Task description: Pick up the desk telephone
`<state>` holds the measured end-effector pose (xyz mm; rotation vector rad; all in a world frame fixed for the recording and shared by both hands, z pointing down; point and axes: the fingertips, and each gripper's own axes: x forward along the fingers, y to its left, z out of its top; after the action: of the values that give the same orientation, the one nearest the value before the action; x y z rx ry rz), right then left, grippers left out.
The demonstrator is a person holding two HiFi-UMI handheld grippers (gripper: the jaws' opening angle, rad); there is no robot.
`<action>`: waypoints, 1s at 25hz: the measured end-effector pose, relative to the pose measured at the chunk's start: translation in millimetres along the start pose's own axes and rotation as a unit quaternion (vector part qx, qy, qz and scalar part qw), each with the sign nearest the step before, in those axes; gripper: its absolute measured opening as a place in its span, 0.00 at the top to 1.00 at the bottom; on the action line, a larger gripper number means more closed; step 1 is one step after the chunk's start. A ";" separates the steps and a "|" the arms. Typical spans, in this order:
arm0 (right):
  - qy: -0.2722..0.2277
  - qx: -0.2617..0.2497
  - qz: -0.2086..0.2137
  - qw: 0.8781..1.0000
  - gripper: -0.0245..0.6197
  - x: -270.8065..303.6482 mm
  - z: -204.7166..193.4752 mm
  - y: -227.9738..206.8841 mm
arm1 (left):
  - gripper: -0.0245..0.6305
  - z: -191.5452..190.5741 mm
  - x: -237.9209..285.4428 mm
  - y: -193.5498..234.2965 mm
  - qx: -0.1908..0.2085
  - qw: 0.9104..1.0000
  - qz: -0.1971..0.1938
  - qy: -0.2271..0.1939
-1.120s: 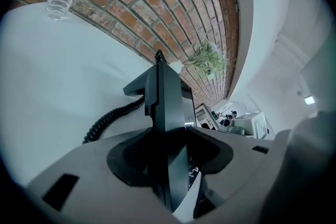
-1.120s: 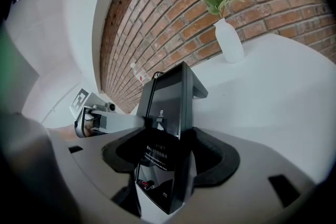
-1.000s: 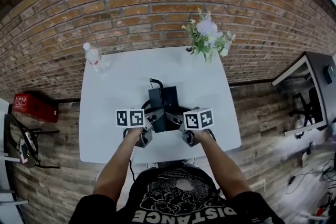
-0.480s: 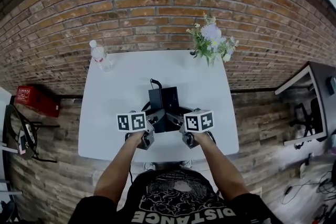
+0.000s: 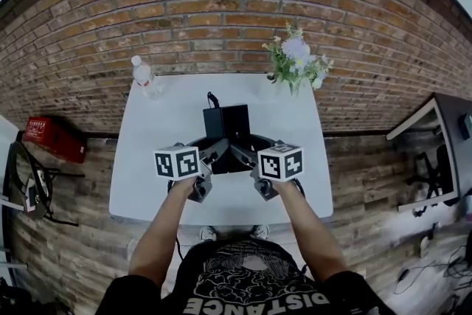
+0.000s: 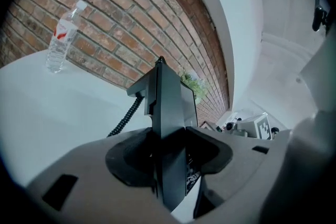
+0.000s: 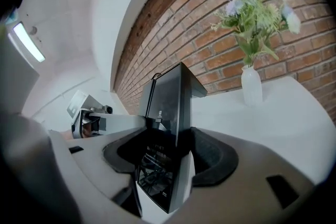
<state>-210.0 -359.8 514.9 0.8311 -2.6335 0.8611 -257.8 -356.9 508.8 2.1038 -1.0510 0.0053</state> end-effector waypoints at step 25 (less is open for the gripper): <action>-0.147 -0.132 0.012 0.980 0.56 -61.4 143.0 74.8 | 0.66 130.2 -53.9 -109.2 0.161 0.979 -0.029 -0.123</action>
<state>-212.5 -369.6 342.6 0.9155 -2.9305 0.4034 -259.7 -363.6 330.7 2.4771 -1.1966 -0.1241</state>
